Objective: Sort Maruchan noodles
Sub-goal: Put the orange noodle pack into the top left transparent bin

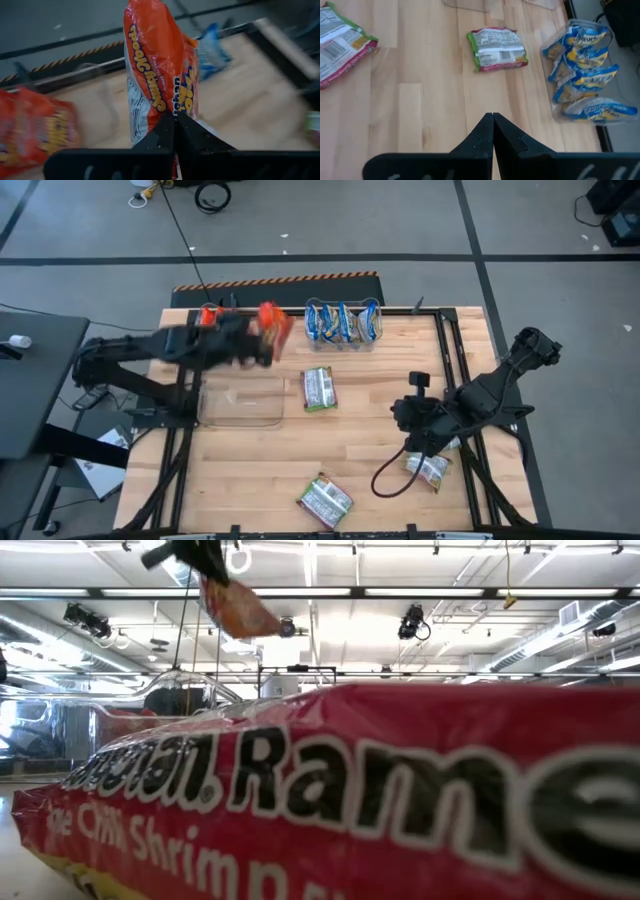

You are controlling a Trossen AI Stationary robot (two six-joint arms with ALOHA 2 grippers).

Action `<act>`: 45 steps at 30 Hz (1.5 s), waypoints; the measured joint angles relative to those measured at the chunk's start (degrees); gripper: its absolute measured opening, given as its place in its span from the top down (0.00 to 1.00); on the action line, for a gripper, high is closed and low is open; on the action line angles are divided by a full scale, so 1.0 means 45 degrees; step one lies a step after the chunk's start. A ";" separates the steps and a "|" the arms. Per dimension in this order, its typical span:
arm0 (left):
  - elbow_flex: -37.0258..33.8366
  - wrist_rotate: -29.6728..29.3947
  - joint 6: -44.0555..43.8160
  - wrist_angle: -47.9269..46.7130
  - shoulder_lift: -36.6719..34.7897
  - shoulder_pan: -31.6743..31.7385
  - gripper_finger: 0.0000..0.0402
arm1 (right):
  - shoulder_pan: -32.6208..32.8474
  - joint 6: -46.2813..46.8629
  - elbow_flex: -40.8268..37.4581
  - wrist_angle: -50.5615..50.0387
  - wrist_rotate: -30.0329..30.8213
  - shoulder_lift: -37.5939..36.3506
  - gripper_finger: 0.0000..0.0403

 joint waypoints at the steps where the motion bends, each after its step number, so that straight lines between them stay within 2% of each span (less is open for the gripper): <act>1: 0.0005 0.0618 0.0559 0.0007 0.0044 0.0846 0.98 | 0.0070 0.0210 0.0000 -0.0099 0.0004 -0.0004 0.97; 4: 0.0000 0.1898 0.1512 -0.0023 0.0275 0.3309 0.98 | 0.0199 0.0813 0.0000 -0.0387 0.0021 -0.0017 0.97; 8: 0.0000 0.2645 0.2711 0.0098 0.0431 0.6030 0.98 | 0.0117 0.1313 0.0000 -0.0677 0.0290 -0.0029 0.97; 13: -0.0018 0.4079 0.4496 0.0674 0.0647 0.8207 0.98 | -0.0500 0.1204 0.0000 -0.0804 0.1080 -0.0029 0.97; 17: 0.0003 0.4218 0.4955 0.0221 0.1011 0.9254 0.98 | -0.1238 0.1005 0.0000 -0.0895 0.1161 -0.0029 0.97; 20: -0.0017 0.4318 0.5148 -0.0689 0.1487 0.9458 0.99 | -0.1776 0.1054 0.0000 -0.0896 0.1162 -0.0029 0.97; 26: -0.0282 0.4028 0.5099 -0.0930 0.2279 0.9416 0.98 | -0.2363 0.1922 0.0000 -0.0889 0.1116 -0.0029 0.97; 38: -0.0296 0.3046 0.3349 -0.0898 0.3033 0.9028 0.98 | -0.2433 0.3060 0.0000 -0.0845 0.0552 -0.0029 0.97; 41: -0.0298 0.2421 0.2786 -0.0896 0.3419 0.8727 0.98 | -0.2407 0.3505 0.0000 -0.0840 0.0490 -0.0029 0.97; 45: -0.0296 0.2403 0.2604 -0.0888 0.4121 0.8542 0.97 | -0.2120 0.3687 0.0000 -0.0834 0.0425 -0.0029 0.97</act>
